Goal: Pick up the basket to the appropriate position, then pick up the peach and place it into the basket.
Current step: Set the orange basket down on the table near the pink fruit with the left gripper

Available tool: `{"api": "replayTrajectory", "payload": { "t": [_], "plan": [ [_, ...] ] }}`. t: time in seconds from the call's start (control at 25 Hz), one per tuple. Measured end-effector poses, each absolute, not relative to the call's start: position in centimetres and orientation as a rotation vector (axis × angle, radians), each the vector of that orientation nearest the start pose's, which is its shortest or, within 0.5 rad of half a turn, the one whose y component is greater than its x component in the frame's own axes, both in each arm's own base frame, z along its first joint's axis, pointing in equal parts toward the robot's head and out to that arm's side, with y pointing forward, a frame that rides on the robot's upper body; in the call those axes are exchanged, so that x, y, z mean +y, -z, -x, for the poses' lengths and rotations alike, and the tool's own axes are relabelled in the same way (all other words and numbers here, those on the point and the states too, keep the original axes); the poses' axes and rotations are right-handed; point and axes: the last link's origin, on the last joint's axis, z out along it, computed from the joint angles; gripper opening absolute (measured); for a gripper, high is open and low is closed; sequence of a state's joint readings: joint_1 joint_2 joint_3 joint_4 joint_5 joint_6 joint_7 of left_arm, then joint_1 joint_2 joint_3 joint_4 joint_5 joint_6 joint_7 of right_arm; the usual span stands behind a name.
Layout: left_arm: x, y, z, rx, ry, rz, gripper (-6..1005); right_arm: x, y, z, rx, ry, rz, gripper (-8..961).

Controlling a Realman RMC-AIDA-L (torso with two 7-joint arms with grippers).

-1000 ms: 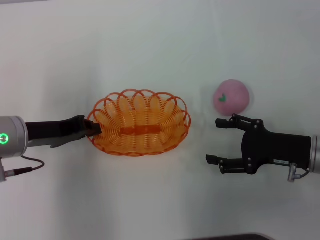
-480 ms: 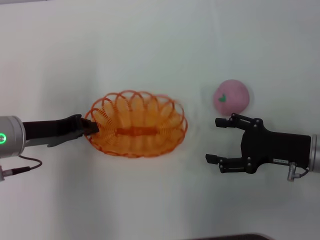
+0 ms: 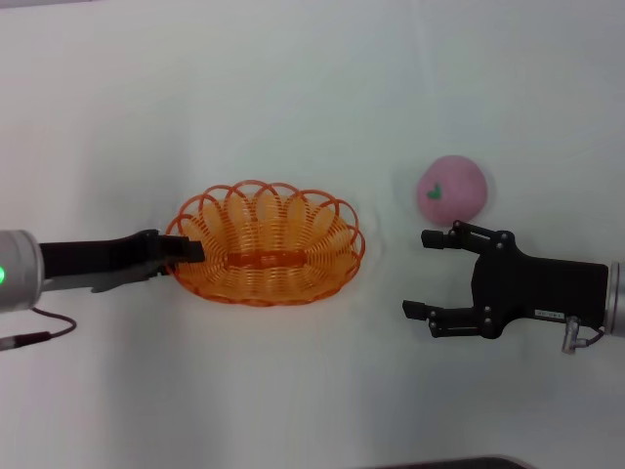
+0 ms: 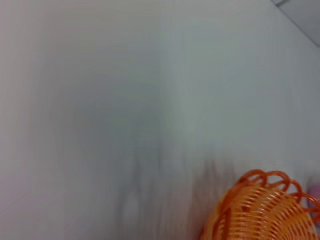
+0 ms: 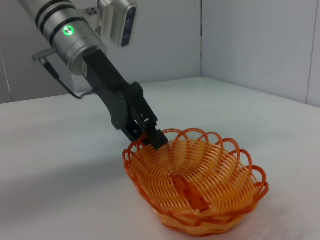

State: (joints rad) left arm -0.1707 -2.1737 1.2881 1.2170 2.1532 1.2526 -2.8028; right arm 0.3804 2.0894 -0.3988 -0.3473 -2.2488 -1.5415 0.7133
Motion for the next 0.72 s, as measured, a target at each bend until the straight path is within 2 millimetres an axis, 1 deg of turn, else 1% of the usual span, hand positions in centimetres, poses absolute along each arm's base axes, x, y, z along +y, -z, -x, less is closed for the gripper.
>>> {"api": "replayTrajectory", "payload": {
  "t": [0.04,0.08,0.12,0.2,0.28,0.32,0.4,0.48,0.56,0.72],
  "plan": [
    [28.6,3.1,26.8,-1.954,0.317,2.103,341,23.9,4.9,-33.2,0.354,-0.62,2.705,938],
    [28.7,2.1,26.9,-1.935,0.328,2.137,377,23.9,4.9,-33.2,0.354,-0.62,2.705,938],
    [28.7,1.8,26.9,-1.929,0.334,2.142,404,23.9,4.9,-33.2,0.355,-0.621,2.704,938],
    [28.7,0.7,27.1,-1.898,0.373,2.167,458,23.9,4.9,-33.2,0.355,-0.621,2.704,938],
    [28.6,-0.7,27.1,-1.832,0.454,2.21,513,23.9,4.9,-33.2,0.355,-0.62,2.704,938],
    [28.4,-1.6,27.1,-1.77,0.526,2.244,540,23.9,4.9,-33.2,0.355,-0.62,2.704,938],
    [28.1,-2.4,26.9,-1.676,0.616,2.301,564,23.9,4.9,-33.2,0.354,-0.621,2.703,938],
    [27.4,-2.7,26.6,-1.536,0.689,2.392,589,23.9,4.8,-33.2,0.354,-0.625,2.701,938],
    [26.9,-2.4,26.6,-1.435,0.697,2.469,613,23.9,4.7,-33.2,0.353,-0.628,2.699,938],
    [25.3,-1.6,26.8,-1.173,0.706,2.659,662,24.0,4.6,-33.2,0.36,-0.628,2.697,938]
  ]
}}
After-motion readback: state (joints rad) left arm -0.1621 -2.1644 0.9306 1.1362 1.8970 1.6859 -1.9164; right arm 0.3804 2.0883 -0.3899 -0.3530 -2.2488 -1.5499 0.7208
